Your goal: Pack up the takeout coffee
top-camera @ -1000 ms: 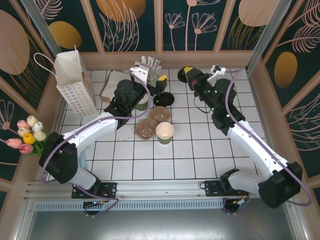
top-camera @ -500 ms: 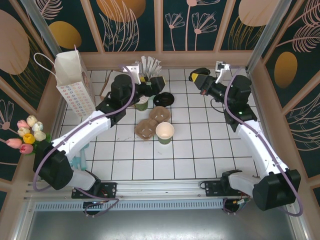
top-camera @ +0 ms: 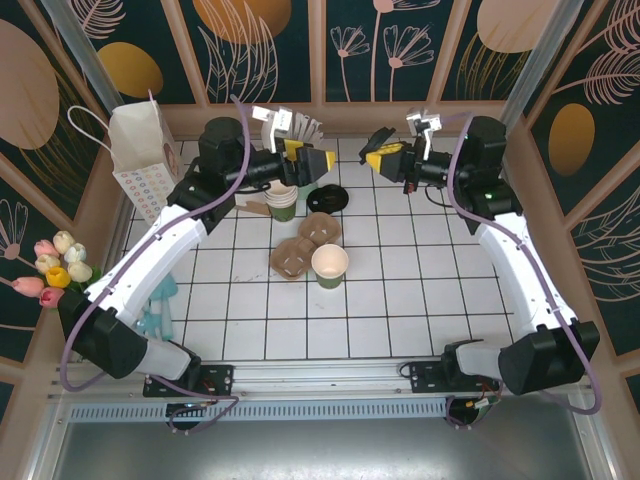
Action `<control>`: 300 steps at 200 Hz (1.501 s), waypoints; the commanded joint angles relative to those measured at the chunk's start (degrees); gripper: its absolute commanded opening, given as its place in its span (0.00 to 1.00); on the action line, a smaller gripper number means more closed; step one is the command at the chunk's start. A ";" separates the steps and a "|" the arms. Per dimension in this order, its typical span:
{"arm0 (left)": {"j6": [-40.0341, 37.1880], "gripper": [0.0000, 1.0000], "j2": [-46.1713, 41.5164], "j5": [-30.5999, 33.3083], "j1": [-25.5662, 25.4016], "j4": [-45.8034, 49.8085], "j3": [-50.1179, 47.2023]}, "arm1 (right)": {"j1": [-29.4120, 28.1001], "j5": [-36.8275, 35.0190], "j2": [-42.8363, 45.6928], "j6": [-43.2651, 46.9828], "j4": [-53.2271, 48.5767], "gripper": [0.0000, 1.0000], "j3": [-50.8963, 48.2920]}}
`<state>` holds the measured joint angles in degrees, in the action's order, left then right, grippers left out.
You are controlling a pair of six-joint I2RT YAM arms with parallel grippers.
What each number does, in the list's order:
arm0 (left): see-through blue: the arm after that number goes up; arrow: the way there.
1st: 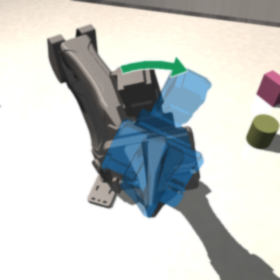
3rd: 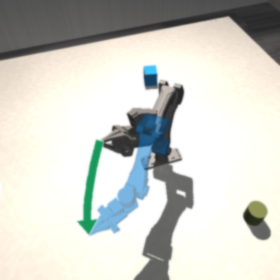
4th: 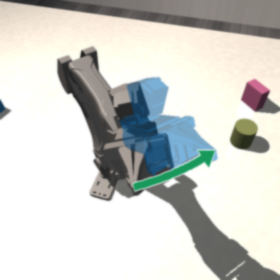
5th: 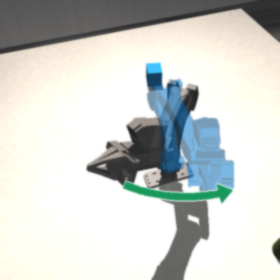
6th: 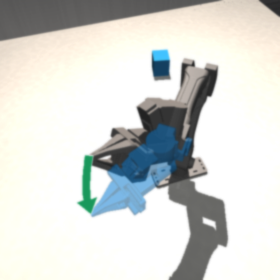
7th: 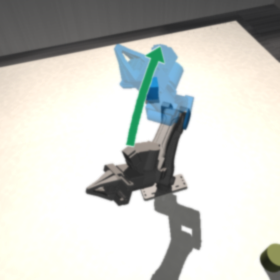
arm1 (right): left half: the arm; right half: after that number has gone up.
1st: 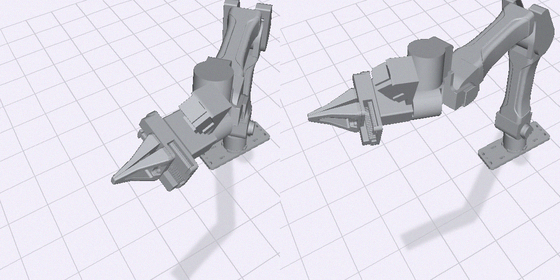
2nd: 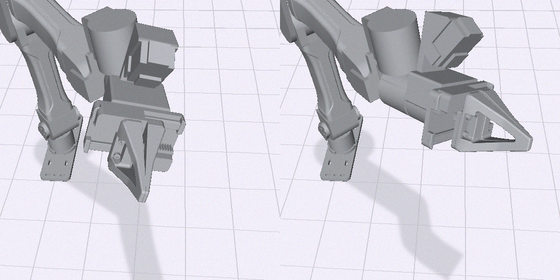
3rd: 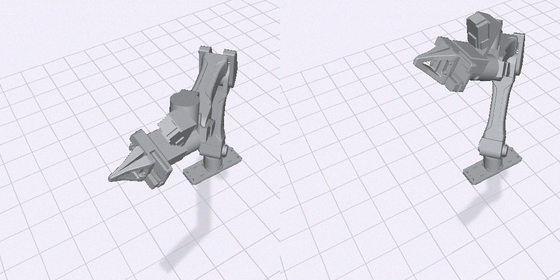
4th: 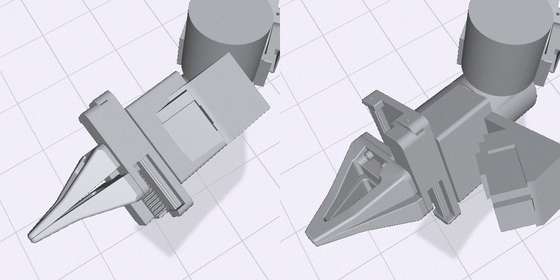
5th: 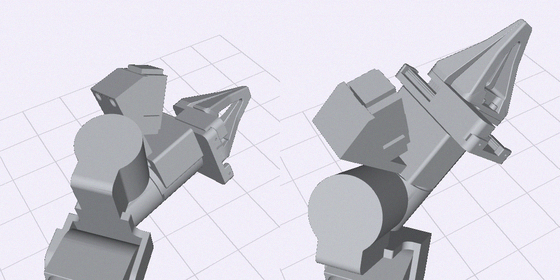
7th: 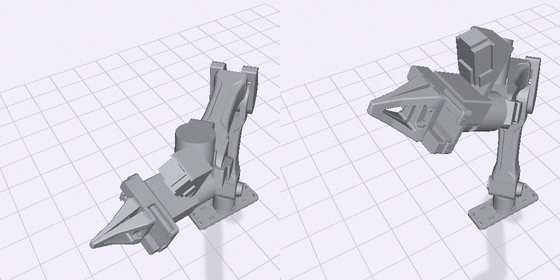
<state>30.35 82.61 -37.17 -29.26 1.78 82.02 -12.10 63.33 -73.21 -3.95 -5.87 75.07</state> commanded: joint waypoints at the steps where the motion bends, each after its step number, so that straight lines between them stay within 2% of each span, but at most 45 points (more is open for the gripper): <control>1: -2.67 0.94 1.25 -9.01 2.72 1.15 2.13 | -0.54 11.08 -1.12 13.28 -10.04 0.00 3.98; 23: -11.20 0.92 1.55 -12.66 2.89 6.06 4.28 | -2.27 15.03 -2.60 22.88 -16.98 0.00 7.36; 41: -19.75 0.90 1.74 -11.75 2.89 12.51 6.48 | -4.36 16.71 -4.68 30.72 -23.64 0.00 11.05; 64: -25.44 0.86 2.28 -10.64 2.89 15.18 8.47 | -7.02 16.07 -7.85 33.64 -26.91 0.00 14.44; 96: -33.40 0.76 3.95 -12.11 2.91 20.09 12.36 | -10.00 17.30 -12.10 43.37 -36.60 0.00 19.70; 133: -44.18 0.69 4.28 -17.08 2.90 28.95 15.36 | -11.79 16.96 -11.67 48.79 -40.91 0.00 21.26; 149: -46.18 0.60 4.06 -16.84 2.98 30.56 15.77 | -12.28 17.72 -10.93 50.38 -41.44 0.00 21.01; 183: -46.97 0.56 4.47 -18.92 2.98 31.36 16.49 | -13.71 17.44 -9.82 50.68 -40.36 0.00 20.07; 209: -47.61 0.50 5.36 -21.35 2.97 32.33 17.56 | -14.48 17.52 -9.30 51.47 -40.28 0.00 20.03; 263: -48.90 0.51 6.07 -25.56 2.92 33.50 18.22 | -15.85 16.54 -8.57 52.19 -40.19 0.00 19.44; 300: -51.96 0.48 7.43 -29.64 2.98 36.98 19.82 | -16.64 16.79 -8.09 53.32 -40.38 0.00 19.06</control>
<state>-18.00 88.49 -61.93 -26.28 35.00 99.59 -27.68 78.04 -83.26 46.06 -46.61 94.21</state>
